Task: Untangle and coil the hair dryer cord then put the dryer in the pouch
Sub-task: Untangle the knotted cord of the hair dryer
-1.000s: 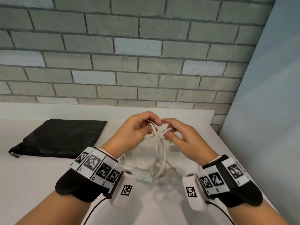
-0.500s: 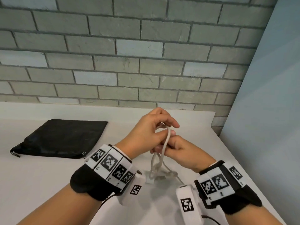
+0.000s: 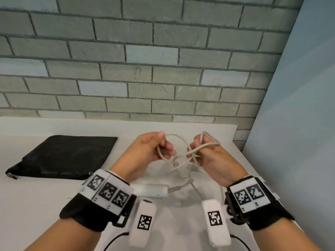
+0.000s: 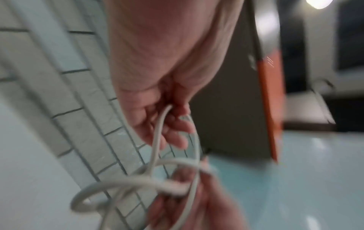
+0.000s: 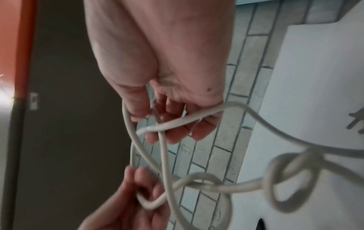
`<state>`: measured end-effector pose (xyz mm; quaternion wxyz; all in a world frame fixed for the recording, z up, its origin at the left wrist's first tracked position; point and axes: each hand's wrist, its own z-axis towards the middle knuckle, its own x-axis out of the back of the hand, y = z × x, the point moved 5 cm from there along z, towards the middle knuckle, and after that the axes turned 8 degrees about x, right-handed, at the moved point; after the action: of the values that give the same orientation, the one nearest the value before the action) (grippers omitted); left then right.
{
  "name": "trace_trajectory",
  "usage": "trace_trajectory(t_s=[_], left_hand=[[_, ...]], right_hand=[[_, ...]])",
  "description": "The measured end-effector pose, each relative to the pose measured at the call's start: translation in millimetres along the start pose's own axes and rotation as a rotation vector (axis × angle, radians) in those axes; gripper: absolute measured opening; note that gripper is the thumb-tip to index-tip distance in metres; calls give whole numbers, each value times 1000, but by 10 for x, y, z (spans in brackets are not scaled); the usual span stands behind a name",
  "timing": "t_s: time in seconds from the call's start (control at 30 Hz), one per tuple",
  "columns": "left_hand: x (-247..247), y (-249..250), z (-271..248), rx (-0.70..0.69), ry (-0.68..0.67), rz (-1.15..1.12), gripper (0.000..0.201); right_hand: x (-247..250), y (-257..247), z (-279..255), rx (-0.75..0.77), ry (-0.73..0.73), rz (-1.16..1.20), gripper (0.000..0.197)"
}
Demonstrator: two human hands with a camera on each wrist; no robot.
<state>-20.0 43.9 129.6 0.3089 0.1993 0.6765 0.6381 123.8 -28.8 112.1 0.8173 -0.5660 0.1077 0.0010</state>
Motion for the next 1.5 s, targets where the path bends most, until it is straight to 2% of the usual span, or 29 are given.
trace_trajectory(t_s=[0.07, 0.17, 0.23, 0.3, 0.33, 0.4, 0.47, 0.5, 0.53, 0.57, 0.6, 0.63, 0.7, 0.77, 0.8, 0.87, 0.9, 0.93, 1.0, 1.03, 1.1, 1.17, 1.27, 1.3, 1.37, 1.43, 1.5], left_hand=[[173, 0, 44, 23, 51, -322, 34], [426, 4, 78, -5, 134, -735, 36], [591, -10, 85, -31, 202, -899, 37], [742, -74, 110, -24, 292, -943, 38], [798, -122, 122, 4, 340, -899, 37], [834, -224, 137, 107, 418, -665, 32], [804, -280, 140, 184, 455, -286, 11], [788, -287, 130, 189, 474, -42, 17], [774, -269, 138, 160, 494, 254, 28], [697, -207, 138, 74, 486, 569, 35], [575, -124, 124, -59, 457, 806, 37], [432, -34, 99, -215, 417, 941, 38], [148, 99, 40, -458, 280, 1031, 43], [-109, 172, 5, -561, 142, 1086, 51], [-223, 164, 10, -541, 56, 1136, 53], [-332, 68, 83, -342, -124, 1195, 47], [-330, 19, 132, -234, -174, 1190, 38], [-317, 17, 150, -183, -179, 1184, 30], [-203, 72, 176, -174, -98, 1063, 25], [-146, 112, 219, -145, -41, 895, 30], [168, 140, 296, -32, 126, 357, 34], [499, 151, 366, 41, 225, -148, 32], [939, 211, 278, -42, 360, -728, 28], [1066, 228, 238, -111, 406, -813, 27], [1200, 259, 190, -224, 425, -803, 22], [1159, 258, 211, -267, 378, -668, 22], [989, 247, 224, -273, 308, -479, 19]], right_hand=[[114, 6, -2, -30, 68, 82, 27], [203, 39, -39, -76, 30, 33, 26], [247, 73, -63, -95, 21, -27, 26], [292, 94, -77, -94, 38, -44, 26], [302, 101, -80, -92, 48, -47, 25], [293, 101, -75, -86, 54, -42, 23], [250, 78, -61, -85, 42, -55, 23], [223, 64, -53, -85, 30, -73, 22], [192, 50, -47, -86, 9, -96, 21], [153, 42, -42, -88, -26, -126, 20], [110, 37, -42, -89, -71, -163, 19], [65, 35, -45, -89, -118, -208, 19], [-19, 35, -58, -93, -193, -297, 19], [-91, 24, -69, -91, -237, -354, 18], [-118, 19, -73, -89, -251, -374, 18], [-147, 7, -81, -81, -265, -404, 16], [-142, 2, -80, -74, -263, -409, 17], [-125, -6, -81, -68, -253, -403, 18], [-42, 1, -88, -63, -206, -367, 21], [62, -19, -117, -57, -155, -347, 23], [180, 16, -134, -77, -103, -328, 25], [275, 88, -161, -120, -93, -354, 26], [368, 216, -215, -172, -98, -434, 26], [401, 246, -231, -179, -82, -446, 26], [432, 280, -256, -202, -44, -407, 27], [398, 286, -246, -211, -27, -342, 23], [315, 284, -215, -214, -55, -357, 10]])
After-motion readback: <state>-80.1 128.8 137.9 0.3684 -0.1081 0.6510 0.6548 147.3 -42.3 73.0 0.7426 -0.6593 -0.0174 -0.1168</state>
